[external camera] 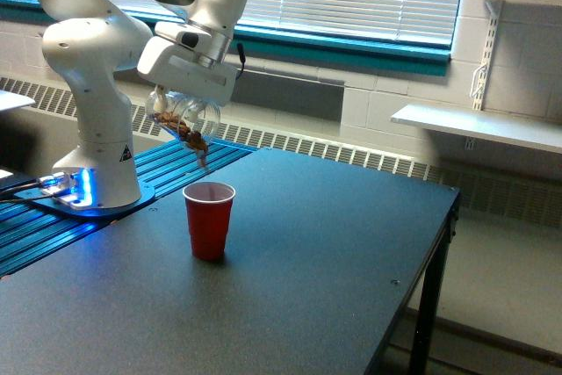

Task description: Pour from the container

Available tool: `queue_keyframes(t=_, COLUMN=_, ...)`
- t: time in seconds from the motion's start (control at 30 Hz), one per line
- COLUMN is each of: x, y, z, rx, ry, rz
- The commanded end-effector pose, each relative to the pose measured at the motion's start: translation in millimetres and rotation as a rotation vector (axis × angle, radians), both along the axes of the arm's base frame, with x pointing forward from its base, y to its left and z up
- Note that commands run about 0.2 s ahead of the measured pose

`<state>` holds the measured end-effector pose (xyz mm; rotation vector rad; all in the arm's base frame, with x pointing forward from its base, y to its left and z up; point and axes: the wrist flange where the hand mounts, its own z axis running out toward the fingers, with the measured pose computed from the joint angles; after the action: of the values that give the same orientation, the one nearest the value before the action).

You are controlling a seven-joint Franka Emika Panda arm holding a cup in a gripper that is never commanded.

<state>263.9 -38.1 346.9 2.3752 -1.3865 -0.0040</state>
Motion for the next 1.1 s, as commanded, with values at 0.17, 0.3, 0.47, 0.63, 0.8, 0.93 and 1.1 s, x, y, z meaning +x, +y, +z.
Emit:
queue_keyframes(t=0.17, x=-3.7, y=-1.6, z=-12.9, rx=-0.013, ry=0.053, rz=-0.005)
queue_keyframes(t=0.3, x=-2.9, y=-2.6, z=-14.1, rx=-0.015, ry=0.066, rz=-0.008)
queue_keyframes(t=0.47, x=-1.4, y=-3.4, z=-16.2, rx=-0.015, ry=0.076, rz=-0.013)
queue_keyframes(t=0.63, x=0.6, y=-4.2, z=-18.5, rx=-0.017, ry=0.086, rz=-0.014)
queue_keyframes(t=0.8, x=3.0, y=-5.8, z=-20.5, rx=-0.016, ry=0.099, rz=-0.009)
queue_keyframes(t=0.93, x=5.4, y=-6.4, z=-21.7, rx=-0.017, ry=0.109, rz=-0.006)
queue_keyframes(t=1.1, x=10.0, y=-7.6, z=-22.0, rx=-0.017, ry=0.12, rz=-0.001)
